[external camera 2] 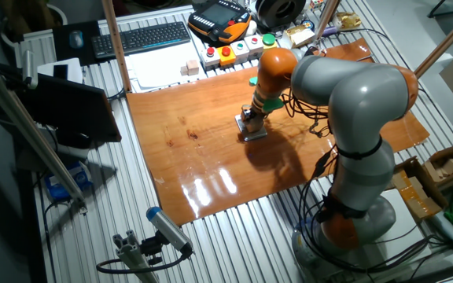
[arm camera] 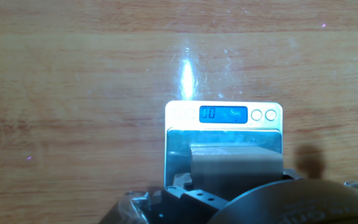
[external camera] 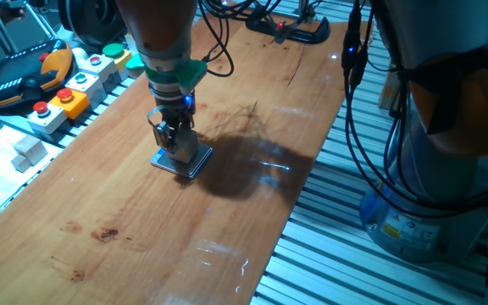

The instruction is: Place the block on the scale

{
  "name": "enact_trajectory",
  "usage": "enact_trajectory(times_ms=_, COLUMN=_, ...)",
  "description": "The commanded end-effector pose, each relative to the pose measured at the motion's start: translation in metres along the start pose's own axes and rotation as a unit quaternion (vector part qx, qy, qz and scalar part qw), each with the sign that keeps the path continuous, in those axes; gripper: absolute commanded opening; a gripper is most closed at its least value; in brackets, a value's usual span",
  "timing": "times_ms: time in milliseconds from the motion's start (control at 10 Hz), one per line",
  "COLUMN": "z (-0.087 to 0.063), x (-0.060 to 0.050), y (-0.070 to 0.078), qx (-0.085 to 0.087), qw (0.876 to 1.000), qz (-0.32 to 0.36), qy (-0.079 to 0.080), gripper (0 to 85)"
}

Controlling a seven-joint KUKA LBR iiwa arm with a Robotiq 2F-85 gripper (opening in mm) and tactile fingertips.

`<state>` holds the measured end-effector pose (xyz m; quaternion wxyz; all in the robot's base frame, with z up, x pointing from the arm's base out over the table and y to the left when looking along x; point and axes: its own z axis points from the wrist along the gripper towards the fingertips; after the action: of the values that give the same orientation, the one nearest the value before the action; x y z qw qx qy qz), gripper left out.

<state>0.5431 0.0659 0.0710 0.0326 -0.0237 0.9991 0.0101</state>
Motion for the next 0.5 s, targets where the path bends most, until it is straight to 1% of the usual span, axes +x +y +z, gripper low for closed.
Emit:
enact_trajectory(times_ms=0, z=0.0004, x=-0.0002, y=0.0001, qx=0.0, qw=1.0, qz=0.0, qy=0.0, gripper=0.7)
enact_trajectory(times_ms=200, z=0.0024, x=-0.0011, y=0.0003, qx=0.0, qw=1.0, qz=-0.001, qy=0.001, gripper=2.0)
enact_trajectory(times_ms=400, z=0.003, x=-0.0011, y=0.0006, qx=0.002, qw=1.0, qz=0.0, qy=0.001, gripper=9.3)
